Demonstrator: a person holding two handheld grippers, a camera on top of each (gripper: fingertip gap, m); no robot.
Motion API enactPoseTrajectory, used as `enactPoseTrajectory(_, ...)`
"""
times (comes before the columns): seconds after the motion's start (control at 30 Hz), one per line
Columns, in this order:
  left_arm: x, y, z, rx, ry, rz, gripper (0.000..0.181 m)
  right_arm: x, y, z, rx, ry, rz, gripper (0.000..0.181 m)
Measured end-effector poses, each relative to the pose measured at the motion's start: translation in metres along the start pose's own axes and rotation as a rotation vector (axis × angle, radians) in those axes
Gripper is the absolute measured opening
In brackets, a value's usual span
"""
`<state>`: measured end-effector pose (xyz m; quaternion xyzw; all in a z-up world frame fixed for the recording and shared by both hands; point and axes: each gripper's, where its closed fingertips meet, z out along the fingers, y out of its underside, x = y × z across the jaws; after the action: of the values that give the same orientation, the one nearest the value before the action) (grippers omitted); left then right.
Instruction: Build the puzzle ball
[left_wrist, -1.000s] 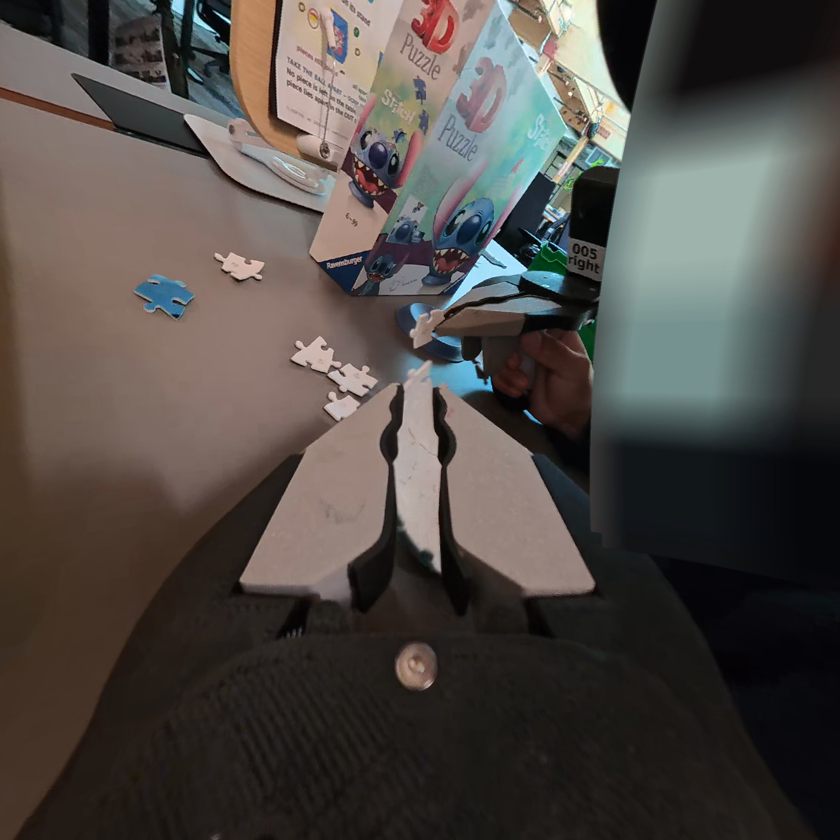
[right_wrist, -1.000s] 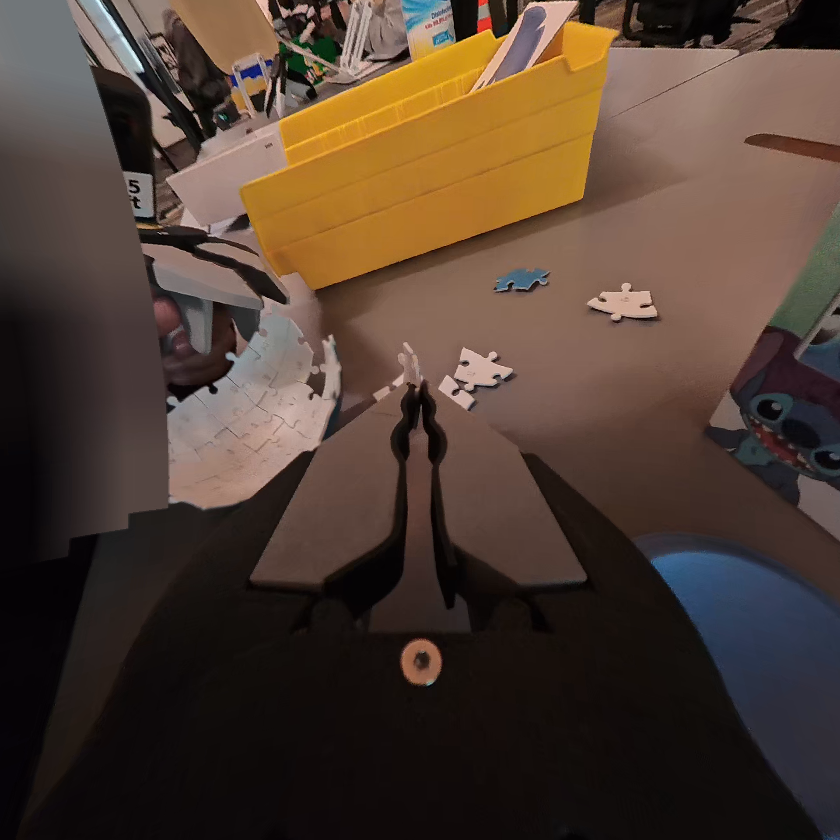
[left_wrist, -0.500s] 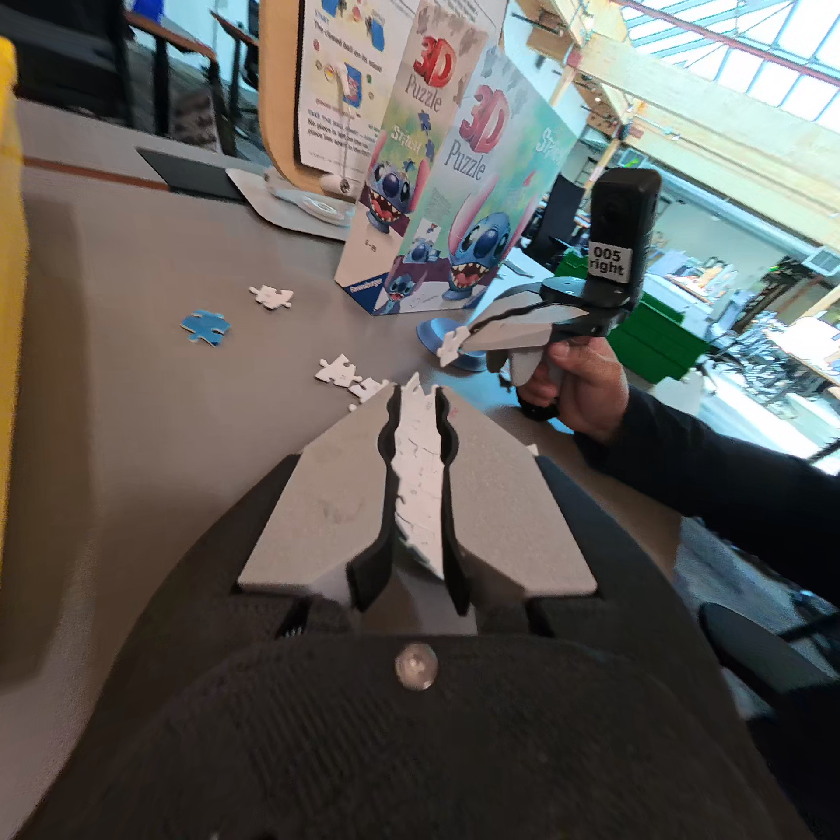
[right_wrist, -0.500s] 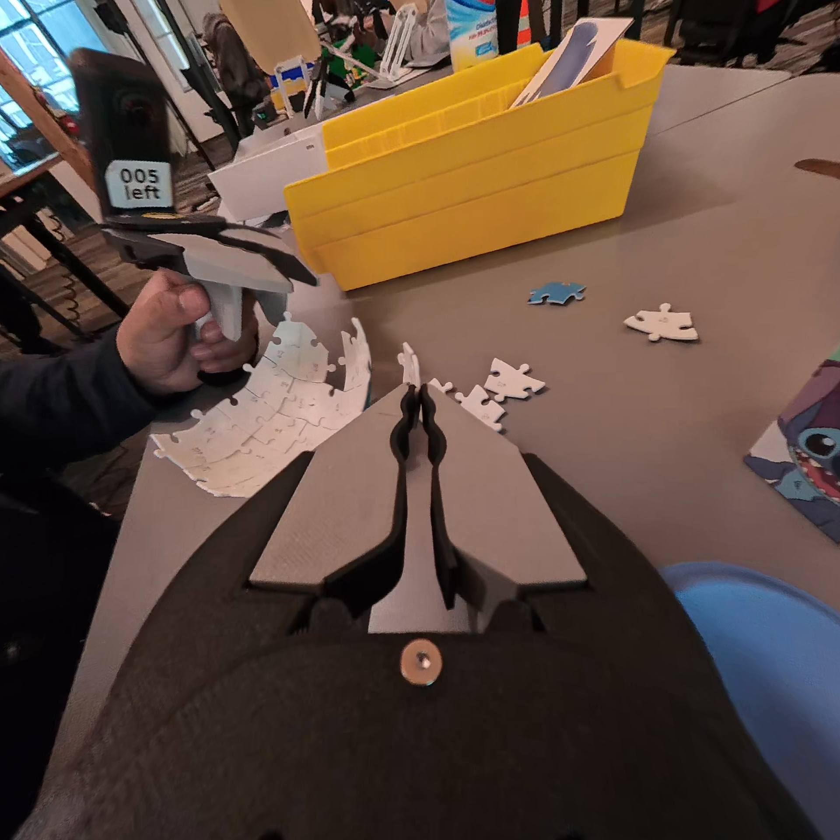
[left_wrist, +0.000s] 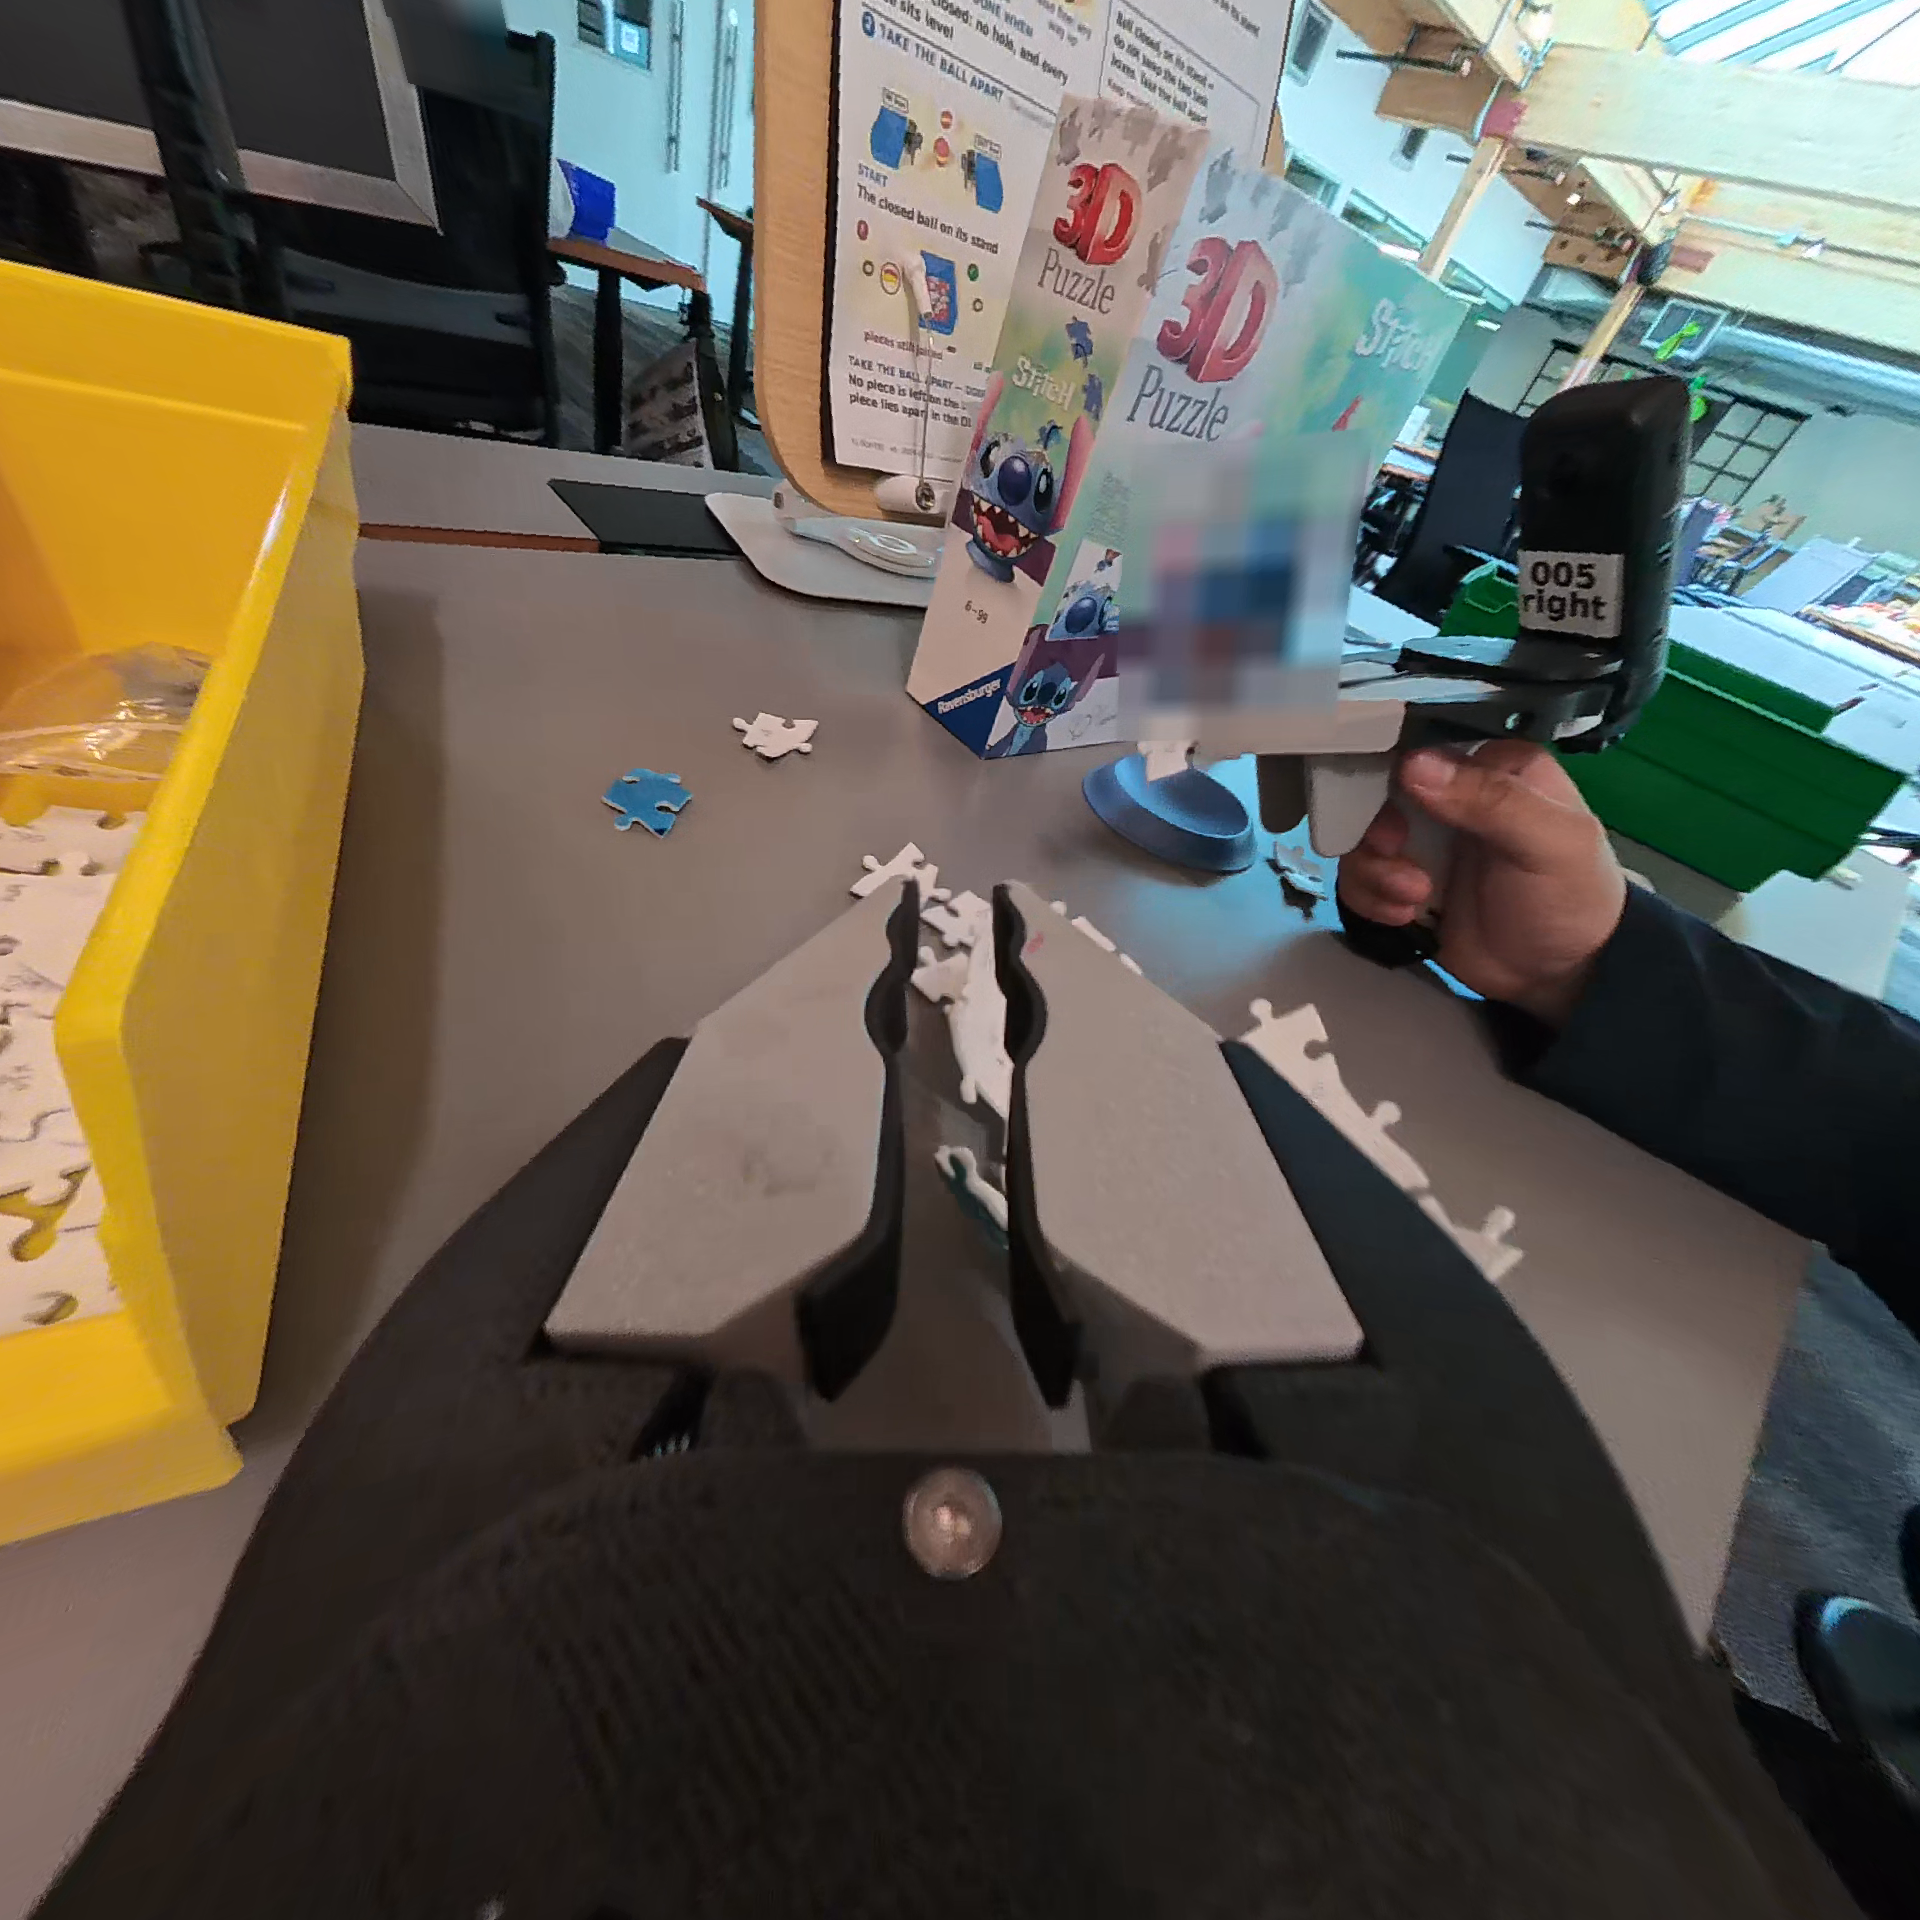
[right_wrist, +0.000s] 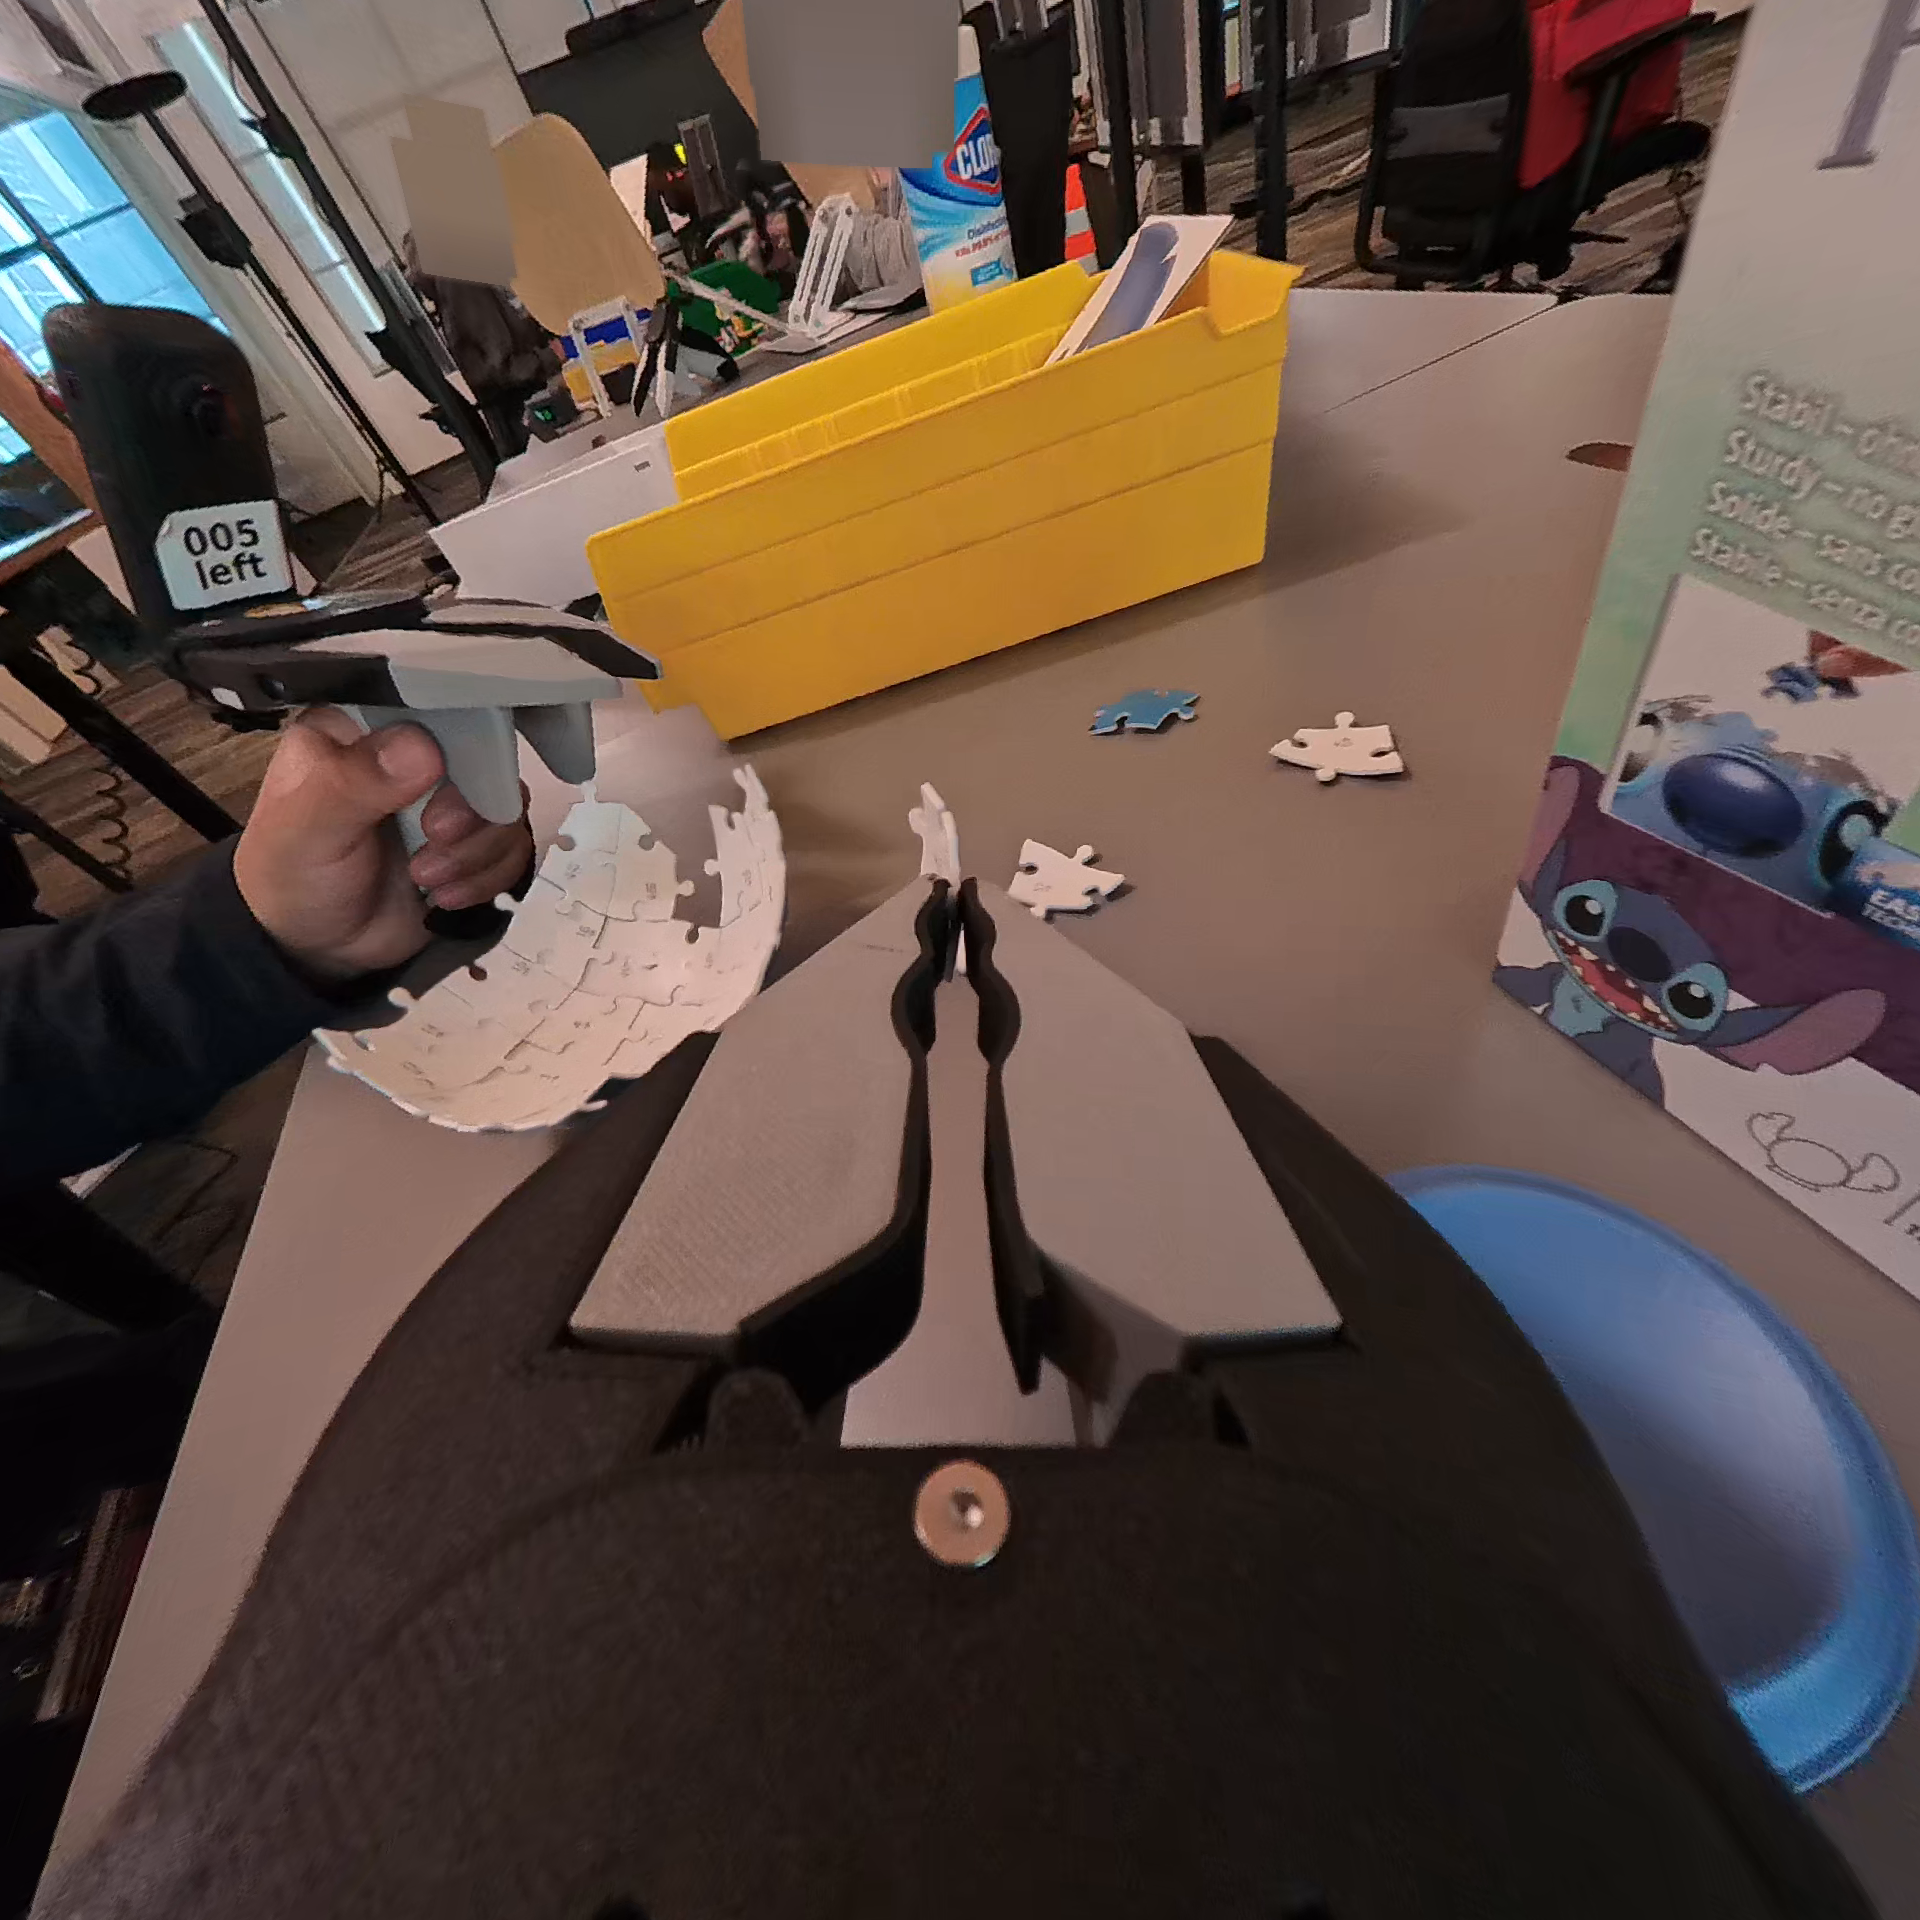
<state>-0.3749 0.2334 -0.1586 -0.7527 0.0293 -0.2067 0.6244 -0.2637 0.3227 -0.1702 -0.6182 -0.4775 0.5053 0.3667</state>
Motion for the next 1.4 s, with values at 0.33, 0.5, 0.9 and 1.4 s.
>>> enactPoseTrajectory(0.33, 0.000, 0.001, 0.000, -0.004, -0.024, 0.038, 0.011, 0.005, 0.002, 0.003, -0.025, 0.020, -0.014, 0.000)
enactPoseTrajectory(0.5, -0.002, 0.001, 0.003, -0.013, -0.025, 0.028, 0.011, 0.006, 0.002, 0.002, -0.023, 0.023, -0.011, 0.000)
enactPoseTrajectory(0.9, -0.004, 0.003, -0.005, -0.012, -0.071, 0.050, 0.011, 0.006, 0.009, 0.006, -0.094, 0.049, -0.047, 0.000)
enactPoseTrajectory(1.4, -0.025, 0.000, -0.010, 0.016, -0.152, -0.053, 0.015, 0.012, 0.032, -0.001, -0.309, 0.131, 0.050, 0.000)
